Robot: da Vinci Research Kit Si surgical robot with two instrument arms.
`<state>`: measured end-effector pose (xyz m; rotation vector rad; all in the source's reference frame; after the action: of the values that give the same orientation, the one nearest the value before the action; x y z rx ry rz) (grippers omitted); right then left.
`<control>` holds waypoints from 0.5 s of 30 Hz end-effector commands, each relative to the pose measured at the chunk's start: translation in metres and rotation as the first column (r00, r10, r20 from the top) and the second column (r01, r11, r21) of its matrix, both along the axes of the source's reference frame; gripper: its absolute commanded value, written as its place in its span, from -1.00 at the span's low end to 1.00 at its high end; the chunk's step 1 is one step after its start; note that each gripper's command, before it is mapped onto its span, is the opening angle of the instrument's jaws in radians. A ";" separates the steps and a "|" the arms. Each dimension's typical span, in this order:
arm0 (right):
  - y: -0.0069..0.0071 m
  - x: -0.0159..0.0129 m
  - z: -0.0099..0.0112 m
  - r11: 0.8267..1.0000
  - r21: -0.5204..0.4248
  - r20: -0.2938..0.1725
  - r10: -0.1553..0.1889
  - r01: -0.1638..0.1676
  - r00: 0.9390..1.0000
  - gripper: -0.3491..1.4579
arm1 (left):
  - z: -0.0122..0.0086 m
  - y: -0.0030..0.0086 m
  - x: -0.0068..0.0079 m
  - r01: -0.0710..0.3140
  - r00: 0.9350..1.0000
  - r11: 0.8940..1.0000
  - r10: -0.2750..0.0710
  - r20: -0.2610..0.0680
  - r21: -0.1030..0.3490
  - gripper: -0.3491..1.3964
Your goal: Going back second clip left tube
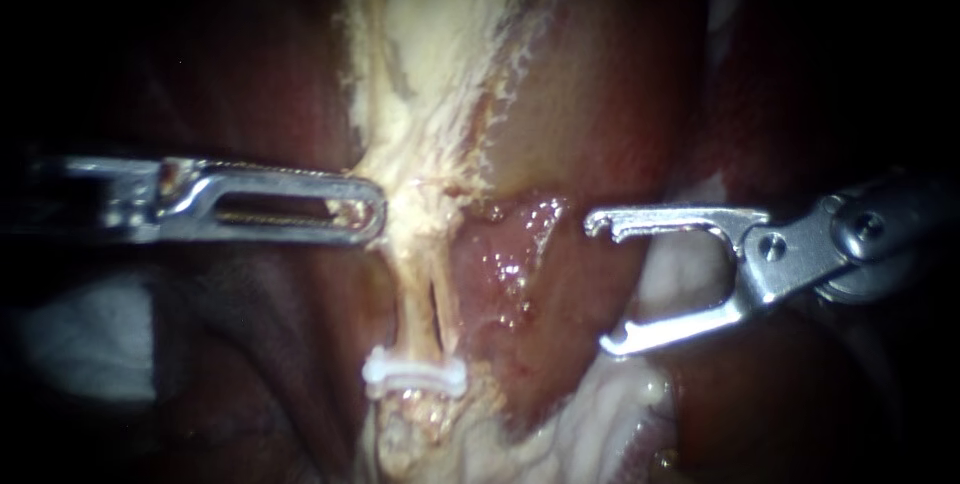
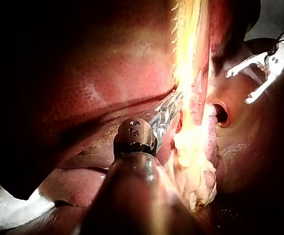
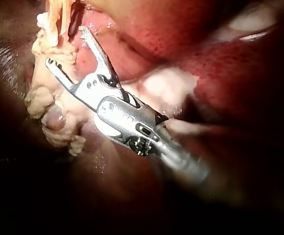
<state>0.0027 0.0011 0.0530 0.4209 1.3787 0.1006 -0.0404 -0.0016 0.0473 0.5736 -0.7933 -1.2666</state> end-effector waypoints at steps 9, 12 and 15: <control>0.0000 0.0000 0.0001 1.000 0.000 0.001 0.000 0.000 1.000 0.05 | 0.0016 0.0009 -0.0026 -0.004 1.000 1.000 0.004 -0.004 0.005 -1.00; 0.0000 0.0000 0.0001 1.000 0.000 0.001 0.000 0.000 1.000 0.05 | 0.0016 0.0010 -0.0029 -0.005 1.000 1.000 0.005 -0.003 0.007 -1.00; 0.0000 0.0000 0.0000 1.000 -0.006 -0.001 -0.001 0.001 1.000 0.05 | 0.0016 0.0010 -0.0029 -0.005 1.000 1.000 0.005 -0.003 0.007 -1.00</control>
<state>0.0027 0.0010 0.0531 0.4167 1.3789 0.0983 -0.0433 -0.0006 0.0489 0.5782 -0.7849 -1.2655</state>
